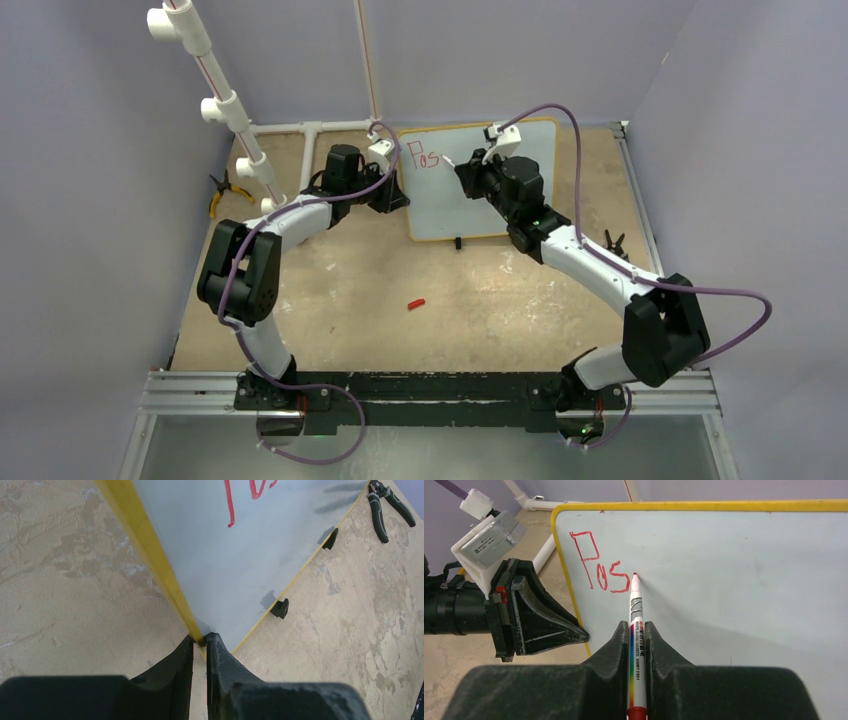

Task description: Write a sentence on the whiteboard

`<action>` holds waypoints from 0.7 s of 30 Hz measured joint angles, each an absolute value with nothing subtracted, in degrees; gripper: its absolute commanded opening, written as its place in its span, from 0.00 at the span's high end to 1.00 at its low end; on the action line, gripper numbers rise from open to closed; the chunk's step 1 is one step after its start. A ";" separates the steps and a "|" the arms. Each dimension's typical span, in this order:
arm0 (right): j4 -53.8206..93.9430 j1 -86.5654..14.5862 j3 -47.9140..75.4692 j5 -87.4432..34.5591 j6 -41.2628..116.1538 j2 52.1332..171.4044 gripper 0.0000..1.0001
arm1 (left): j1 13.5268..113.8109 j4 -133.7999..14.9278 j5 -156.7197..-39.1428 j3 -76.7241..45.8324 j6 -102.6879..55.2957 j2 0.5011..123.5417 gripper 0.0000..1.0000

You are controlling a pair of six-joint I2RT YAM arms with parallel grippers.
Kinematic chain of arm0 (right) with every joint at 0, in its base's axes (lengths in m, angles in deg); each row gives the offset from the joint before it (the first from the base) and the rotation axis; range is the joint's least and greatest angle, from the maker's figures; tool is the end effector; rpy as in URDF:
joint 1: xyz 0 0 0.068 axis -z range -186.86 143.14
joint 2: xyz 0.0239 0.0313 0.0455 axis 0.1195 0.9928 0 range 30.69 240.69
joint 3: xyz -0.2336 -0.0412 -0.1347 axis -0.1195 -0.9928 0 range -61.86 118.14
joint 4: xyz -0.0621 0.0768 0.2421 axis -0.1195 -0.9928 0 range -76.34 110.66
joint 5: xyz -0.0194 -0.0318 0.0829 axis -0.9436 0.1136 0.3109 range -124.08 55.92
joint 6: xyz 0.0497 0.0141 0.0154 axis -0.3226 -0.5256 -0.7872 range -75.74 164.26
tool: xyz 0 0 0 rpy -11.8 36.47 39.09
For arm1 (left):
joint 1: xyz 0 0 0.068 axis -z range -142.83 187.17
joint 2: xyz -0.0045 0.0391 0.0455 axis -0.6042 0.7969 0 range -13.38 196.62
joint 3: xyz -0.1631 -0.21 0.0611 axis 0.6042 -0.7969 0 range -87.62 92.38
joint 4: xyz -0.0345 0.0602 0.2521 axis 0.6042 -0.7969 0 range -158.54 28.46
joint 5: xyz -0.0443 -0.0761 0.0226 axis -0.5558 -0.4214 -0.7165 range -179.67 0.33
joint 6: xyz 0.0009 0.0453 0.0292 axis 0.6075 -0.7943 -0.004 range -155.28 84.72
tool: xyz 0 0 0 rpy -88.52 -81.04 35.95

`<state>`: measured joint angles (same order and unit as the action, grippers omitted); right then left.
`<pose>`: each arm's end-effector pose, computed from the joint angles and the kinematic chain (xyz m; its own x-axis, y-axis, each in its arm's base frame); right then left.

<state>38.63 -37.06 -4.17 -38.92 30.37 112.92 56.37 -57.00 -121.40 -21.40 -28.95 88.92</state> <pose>0.2961 0.1689 0.3153 -0.1990 0.1609 -0.9667 -0.3924 0.8908 0.2291 0.3701 -0.1487 0.2210 -0.5685 0.0988 -0.8167 0.6443 0.6707 -0.3674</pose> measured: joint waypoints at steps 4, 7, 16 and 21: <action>38.63 -37.06 -4.14 -38.95 30.37 112.92 1.00 | 56.37 -57.00 -121.40 -21.40 -28.95 88.92 1.00; 38.63 -37.06 -4.17 -38.99 30.33 112.92 1.00 | 56.37 -57.00 -121.42 -21.40 -28.95 88.92 1.00; 39.99 -37.06 -6.37 -39.08 30.09 112.92 1.00 | 56.37 -57.00 -120.94 -21.38 -28.95 88.92 1.00; 39.95 -37.08 -7.29 -39.01 29.89 112.92 1.00 | 56.37 -57.18 -120.43 -21.40 -28.97 88.92 1.00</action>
<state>39.95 -37.08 -7.29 -39.01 29.89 112.92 56.37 -57.18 -120.43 -21.40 -28.97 88.92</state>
